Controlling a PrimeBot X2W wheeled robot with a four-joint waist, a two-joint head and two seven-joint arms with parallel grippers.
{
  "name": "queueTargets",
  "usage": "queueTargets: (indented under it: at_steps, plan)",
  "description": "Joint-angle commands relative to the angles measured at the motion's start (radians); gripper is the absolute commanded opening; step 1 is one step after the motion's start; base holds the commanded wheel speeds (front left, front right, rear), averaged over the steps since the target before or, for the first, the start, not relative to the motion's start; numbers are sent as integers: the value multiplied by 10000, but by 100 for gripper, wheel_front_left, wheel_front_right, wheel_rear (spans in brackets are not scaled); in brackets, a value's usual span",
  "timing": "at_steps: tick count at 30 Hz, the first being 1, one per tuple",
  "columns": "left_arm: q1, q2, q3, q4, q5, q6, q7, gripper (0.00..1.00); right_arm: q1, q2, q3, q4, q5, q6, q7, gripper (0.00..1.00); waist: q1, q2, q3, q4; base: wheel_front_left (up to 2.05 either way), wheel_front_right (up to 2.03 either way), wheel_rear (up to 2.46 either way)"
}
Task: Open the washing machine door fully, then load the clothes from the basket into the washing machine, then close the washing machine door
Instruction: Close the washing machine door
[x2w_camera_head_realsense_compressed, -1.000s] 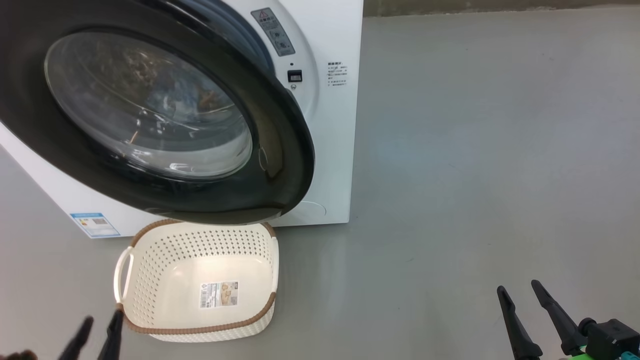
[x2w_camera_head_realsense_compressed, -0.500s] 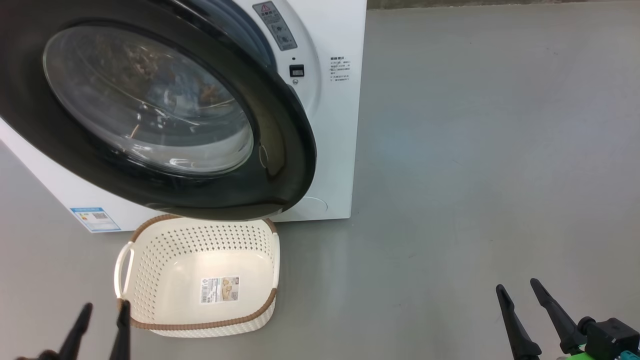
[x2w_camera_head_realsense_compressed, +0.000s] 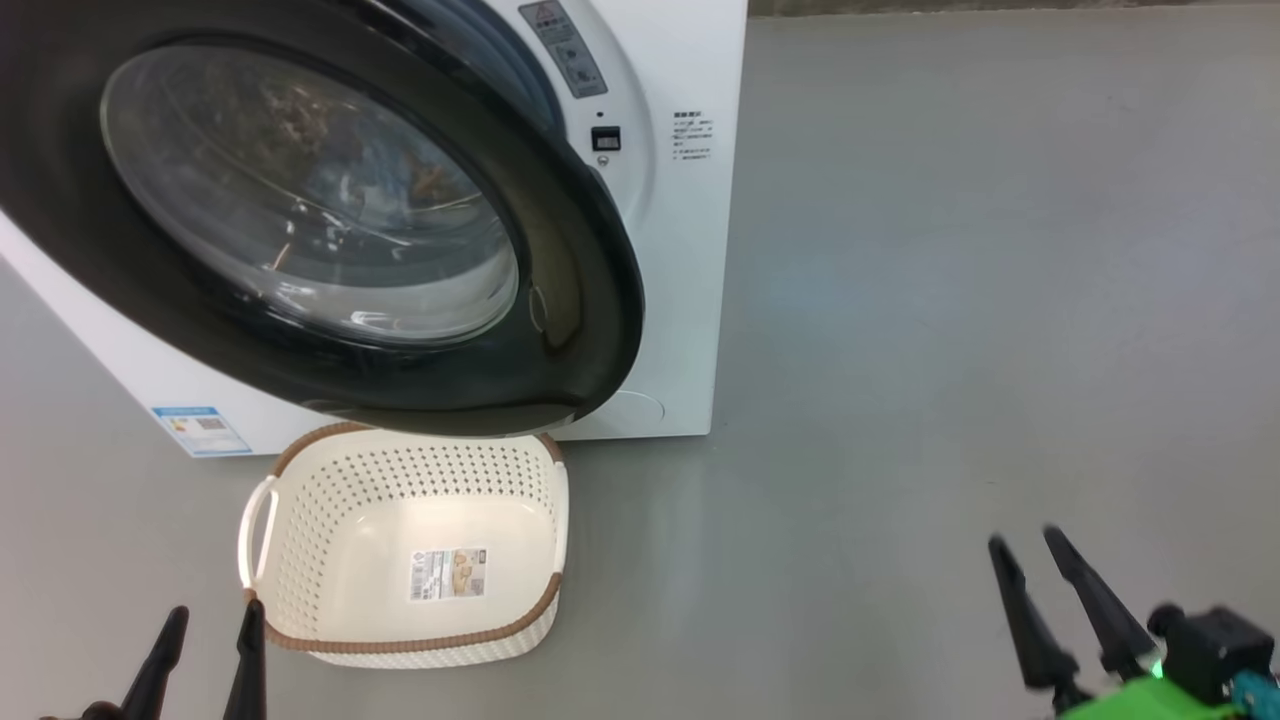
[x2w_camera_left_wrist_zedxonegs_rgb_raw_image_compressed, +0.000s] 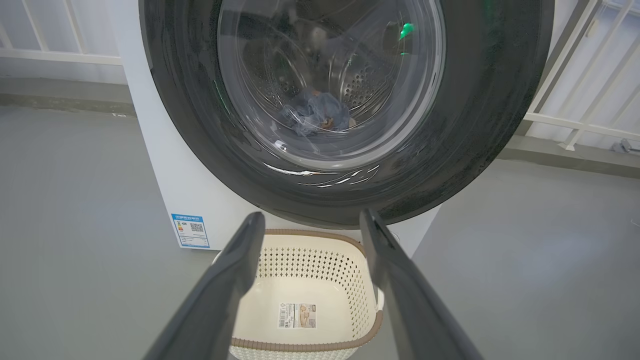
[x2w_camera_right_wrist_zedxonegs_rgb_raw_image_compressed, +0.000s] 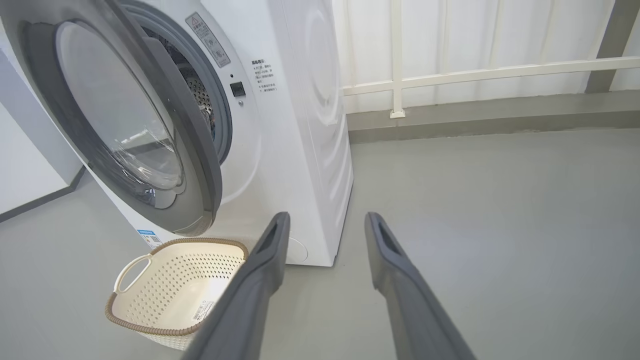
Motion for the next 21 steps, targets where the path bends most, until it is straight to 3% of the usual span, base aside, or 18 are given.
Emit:
queueTargets:
  at_steps: [1,21]
  plan:
    - [-295,125,373,-278,150,-31,-121,100,-611,-68,332,-330,95,14,-49,0,0,0,54,92,0,0,0]
    - [-1049,-329,-91,-412,224,-31,-122,100,-4646,275,2759,212,516,14,-49,0,0,0,652,1585,0,0,0]
